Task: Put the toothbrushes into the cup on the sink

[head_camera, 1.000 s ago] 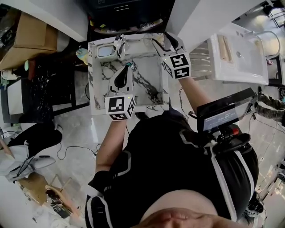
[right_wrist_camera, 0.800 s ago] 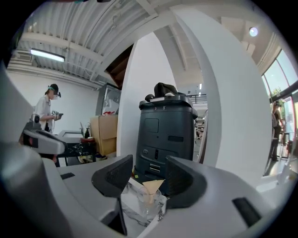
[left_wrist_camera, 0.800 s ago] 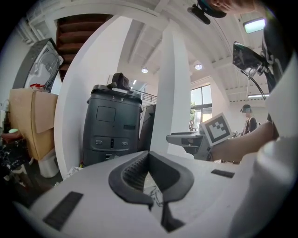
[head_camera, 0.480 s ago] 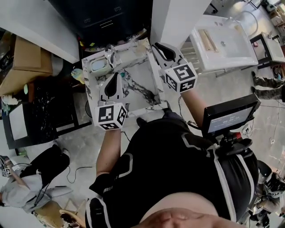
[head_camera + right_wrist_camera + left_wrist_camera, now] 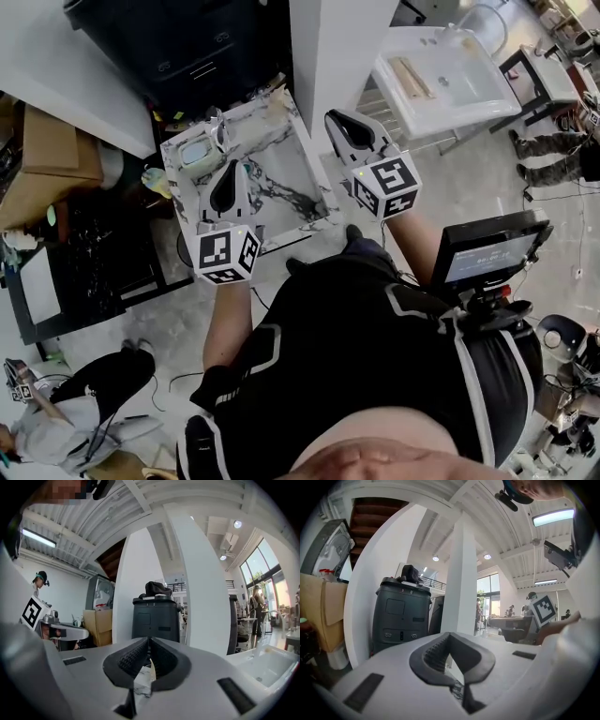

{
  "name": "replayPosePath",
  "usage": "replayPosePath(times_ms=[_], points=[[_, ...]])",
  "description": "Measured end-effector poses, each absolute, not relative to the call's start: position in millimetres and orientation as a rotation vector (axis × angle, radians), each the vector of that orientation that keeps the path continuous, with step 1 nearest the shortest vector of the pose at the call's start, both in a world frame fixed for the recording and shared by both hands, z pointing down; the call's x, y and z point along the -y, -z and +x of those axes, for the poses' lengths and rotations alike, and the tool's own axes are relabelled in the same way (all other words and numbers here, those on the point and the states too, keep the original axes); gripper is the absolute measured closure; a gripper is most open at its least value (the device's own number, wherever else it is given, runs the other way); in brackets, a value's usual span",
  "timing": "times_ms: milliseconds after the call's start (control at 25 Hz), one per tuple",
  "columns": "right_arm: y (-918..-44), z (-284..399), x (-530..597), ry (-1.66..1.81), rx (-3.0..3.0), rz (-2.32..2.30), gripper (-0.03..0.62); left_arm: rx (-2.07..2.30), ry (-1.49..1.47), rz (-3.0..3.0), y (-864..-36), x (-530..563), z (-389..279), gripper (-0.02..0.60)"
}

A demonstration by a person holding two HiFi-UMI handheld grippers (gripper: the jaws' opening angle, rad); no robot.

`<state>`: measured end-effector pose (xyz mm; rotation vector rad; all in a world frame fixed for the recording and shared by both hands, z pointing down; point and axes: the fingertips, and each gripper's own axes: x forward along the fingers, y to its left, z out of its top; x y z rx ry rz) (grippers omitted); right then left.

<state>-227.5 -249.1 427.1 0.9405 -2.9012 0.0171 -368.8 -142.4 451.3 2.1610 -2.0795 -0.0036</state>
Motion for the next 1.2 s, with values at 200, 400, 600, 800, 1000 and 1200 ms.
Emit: replayPosePath(times_ms=[200,400,600,800,1000,1200], points=[[-423.0,-210.3,252.0,-0.019,2.911,0.927,0.569,2.162,-0.011,2.117,-440.1,144.7,-360.9,0.577],[-410.6,-191.4,266.4,0.015,2.931,0.906,0.572,2.195,-0.026,2.112,-428.2,158.7,-338.7,0.577],[-405.1,-178.5,278.3,0.012,2.954,0.885,0.572,2.217,-0.03,2.107,-423.5,170.2,-319.7,0.577],[-401.9,-174.8,287.9,0.006,2.976,0.871,0.572,2.24,-0.048,2.096,-421.9,179.0,-313.5,0.577],[-400.3,-175.6,295.1,0.011,2.984,0.851,0.572,2.263,-0.047,2.083,-416.9,185.3,-313.6,0.577],[-402.8,-175.4,297.2,0.017,2.99,0.842,0.572,2.272,-0.046,2.079,-419.4,186.5,-312.3,0.577]])
